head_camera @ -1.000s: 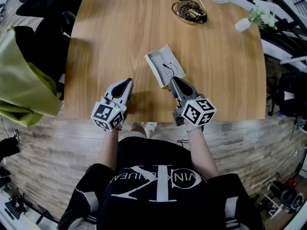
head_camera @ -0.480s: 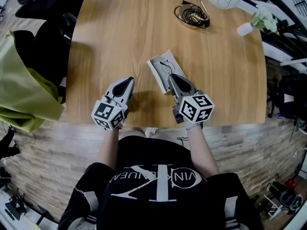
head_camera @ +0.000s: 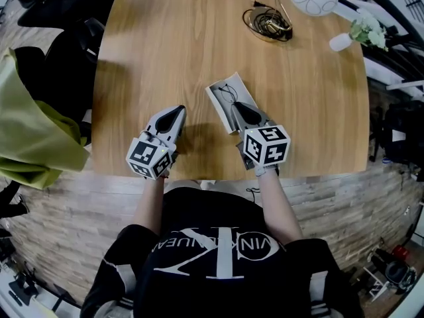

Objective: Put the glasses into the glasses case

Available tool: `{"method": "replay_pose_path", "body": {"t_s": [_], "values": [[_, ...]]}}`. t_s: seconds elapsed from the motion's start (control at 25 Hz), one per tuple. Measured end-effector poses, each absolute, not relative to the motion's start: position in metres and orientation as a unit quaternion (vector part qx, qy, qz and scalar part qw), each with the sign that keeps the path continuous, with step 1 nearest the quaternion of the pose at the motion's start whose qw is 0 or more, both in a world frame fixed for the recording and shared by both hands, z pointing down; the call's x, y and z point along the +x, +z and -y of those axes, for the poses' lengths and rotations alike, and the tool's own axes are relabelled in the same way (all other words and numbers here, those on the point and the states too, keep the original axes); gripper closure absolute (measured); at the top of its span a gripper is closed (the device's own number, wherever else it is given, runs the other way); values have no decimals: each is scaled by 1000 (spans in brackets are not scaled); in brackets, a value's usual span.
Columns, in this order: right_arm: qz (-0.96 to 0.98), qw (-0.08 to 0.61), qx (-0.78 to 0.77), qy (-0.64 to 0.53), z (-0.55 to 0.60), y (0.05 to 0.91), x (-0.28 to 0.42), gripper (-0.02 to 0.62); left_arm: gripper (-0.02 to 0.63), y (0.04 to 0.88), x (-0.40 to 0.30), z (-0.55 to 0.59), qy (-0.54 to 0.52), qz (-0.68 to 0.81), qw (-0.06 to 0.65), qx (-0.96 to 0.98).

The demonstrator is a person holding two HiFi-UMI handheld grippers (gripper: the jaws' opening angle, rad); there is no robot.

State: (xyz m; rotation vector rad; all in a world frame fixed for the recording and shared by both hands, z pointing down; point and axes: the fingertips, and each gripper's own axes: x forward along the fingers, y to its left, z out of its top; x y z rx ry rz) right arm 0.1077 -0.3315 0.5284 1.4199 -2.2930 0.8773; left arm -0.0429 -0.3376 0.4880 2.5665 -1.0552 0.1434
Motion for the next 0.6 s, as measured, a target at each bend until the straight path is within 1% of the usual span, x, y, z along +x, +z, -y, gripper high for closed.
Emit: {"method": "replay_pose_path", "body": {"t_s": [0.6], "values": [[772,227,494,331,340,561,103,545,591,501,-60,341,47,381,193,903]]}}
